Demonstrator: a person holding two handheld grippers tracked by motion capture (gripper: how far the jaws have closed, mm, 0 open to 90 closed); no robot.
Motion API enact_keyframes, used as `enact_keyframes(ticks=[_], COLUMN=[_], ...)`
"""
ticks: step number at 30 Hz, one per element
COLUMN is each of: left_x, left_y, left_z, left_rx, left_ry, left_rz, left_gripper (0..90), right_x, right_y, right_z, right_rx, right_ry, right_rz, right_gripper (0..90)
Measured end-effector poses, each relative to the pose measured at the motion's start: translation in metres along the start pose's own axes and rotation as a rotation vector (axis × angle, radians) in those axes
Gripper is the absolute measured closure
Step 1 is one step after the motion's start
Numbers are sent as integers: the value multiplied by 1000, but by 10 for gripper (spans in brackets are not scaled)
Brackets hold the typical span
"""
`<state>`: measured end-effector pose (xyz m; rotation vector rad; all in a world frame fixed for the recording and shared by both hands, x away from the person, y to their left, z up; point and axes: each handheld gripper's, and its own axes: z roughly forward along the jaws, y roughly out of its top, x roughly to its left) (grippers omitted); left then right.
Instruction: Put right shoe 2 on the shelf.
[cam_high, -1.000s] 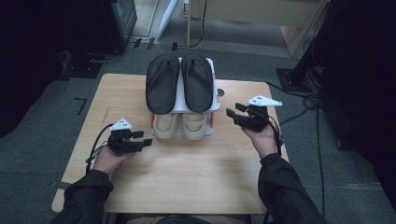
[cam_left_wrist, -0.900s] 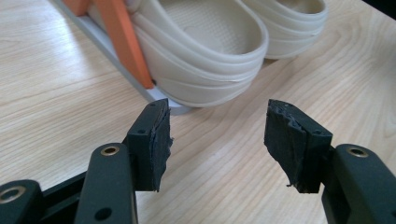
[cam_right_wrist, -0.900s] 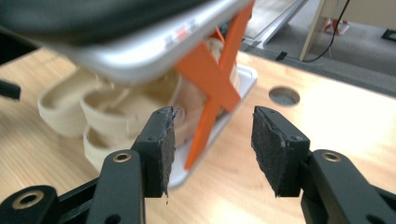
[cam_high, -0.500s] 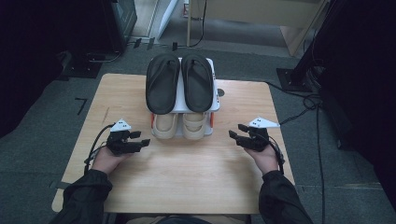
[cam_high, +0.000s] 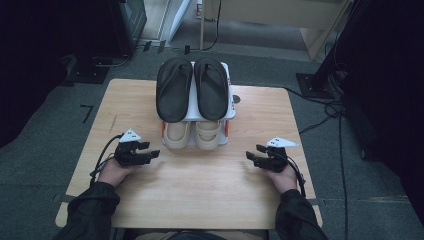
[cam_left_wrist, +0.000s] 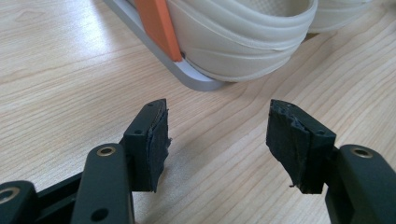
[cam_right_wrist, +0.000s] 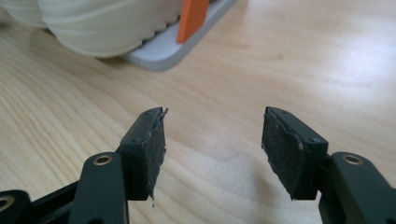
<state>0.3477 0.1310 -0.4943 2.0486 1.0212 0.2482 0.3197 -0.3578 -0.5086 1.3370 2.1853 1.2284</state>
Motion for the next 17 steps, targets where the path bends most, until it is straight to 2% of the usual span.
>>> enact_keyframes(ticks=[3, 6, 9, 17], left_x=[0, 1, -1, -1], left_y=[0, 0, 0, 0], left_z=[0, 1, 2, 3], left_rx=[-2, -2, 9, 11], left_ry=[1, -17, -9, -18], left_rz=[-6, -19, -13, -29], left_gripper=[380, 367, 352, 320], right_x=[-1, -2, -3, -2], right_y=[-3, -3, -3, -2], right_z=[2, 5, 6, 7], right_rx=[16, 25, 22, 32], right_ry=[-10, -29, -34, -27], right_rz=[-7, -17, 3, 6], right_gripper=[403, 399, 397, 389])
